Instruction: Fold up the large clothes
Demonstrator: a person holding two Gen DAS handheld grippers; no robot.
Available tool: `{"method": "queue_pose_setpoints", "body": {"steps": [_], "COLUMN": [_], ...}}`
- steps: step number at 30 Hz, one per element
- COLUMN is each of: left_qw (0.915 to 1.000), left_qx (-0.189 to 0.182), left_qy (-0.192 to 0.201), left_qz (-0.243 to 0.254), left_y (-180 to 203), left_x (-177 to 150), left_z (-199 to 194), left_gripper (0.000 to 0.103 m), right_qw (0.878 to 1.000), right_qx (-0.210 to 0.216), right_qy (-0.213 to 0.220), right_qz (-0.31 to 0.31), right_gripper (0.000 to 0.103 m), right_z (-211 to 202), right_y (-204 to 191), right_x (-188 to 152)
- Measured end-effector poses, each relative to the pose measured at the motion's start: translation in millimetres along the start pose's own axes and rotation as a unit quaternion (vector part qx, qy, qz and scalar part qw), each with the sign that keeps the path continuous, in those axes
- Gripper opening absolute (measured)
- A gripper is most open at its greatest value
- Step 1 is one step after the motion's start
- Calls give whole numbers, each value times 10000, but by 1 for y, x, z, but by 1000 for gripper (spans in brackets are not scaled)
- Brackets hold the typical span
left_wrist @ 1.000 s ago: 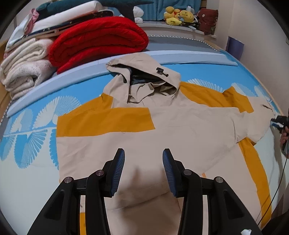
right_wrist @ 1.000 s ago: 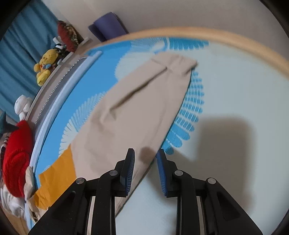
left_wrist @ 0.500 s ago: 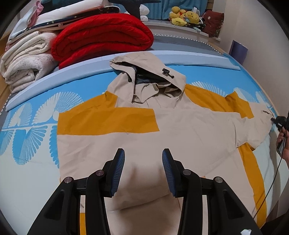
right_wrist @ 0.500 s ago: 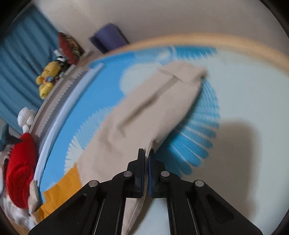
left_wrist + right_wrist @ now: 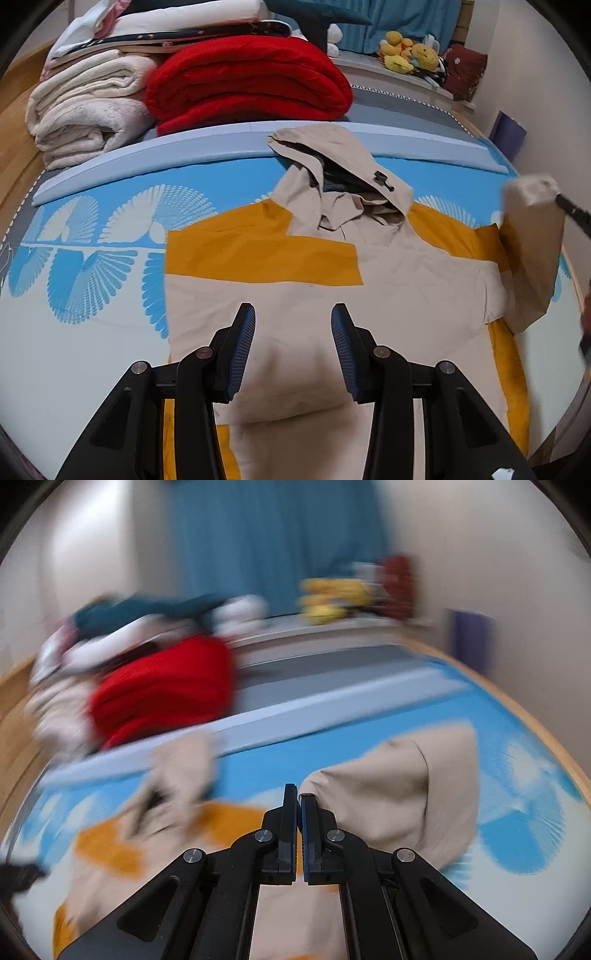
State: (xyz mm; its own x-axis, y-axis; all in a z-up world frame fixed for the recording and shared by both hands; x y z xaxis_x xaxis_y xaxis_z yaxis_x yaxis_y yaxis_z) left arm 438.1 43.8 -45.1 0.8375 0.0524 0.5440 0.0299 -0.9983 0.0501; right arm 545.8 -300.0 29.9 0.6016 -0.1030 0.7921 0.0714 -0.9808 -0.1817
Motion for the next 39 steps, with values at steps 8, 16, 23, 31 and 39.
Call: {"method": "queue_pose_setpoints", "body": {"steps": [8,16,23,31,39], "left_qw": [9997,9998,9998,9996,9993], "left_qx": [-202,-139,-92,-137,-117], "left_qy": [32,-122,-170,-248,-256], "left_qz": [-143,-29,33,-78,-240], "left_y": [-7,-5,-2,-10,-26], "left_x": [0,-8,-6,-1,1], "left_z": [-16,-5,2,9,8], "left_gripper": [40,40,39,39,40], "right_qw": [9854,9838,9361,9100,9268], "right_qx": [1298,984,1275,1395,2391], "right_qy": [-1073,-1266,-2541,-2949,-2242], "right_qz": [-248,802,2073,2557,1832], "right_gripper": [11,51,51,43,5], "right_z": [-11,-15,72,117,96], "right_y": [-152,-107,-96,-110,-175], "right_x": [-66,-93,-161,-194,-155]}}
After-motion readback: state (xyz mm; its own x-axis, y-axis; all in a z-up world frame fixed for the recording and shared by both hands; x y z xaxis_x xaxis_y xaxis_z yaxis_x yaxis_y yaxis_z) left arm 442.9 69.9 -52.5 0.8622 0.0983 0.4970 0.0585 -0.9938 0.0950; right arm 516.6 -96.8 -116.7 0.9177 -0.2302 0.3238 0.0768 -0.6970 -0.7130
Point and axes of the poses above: each gripper's, at about its wrist camera, not at the fingertips, and z roughly the way its jaws point, y to its right, x to its top, the point moved 6 cm from there along z, roughly the way its jaws point, and after that the axes turned 3 degrees about x, right-handed, at the moved point
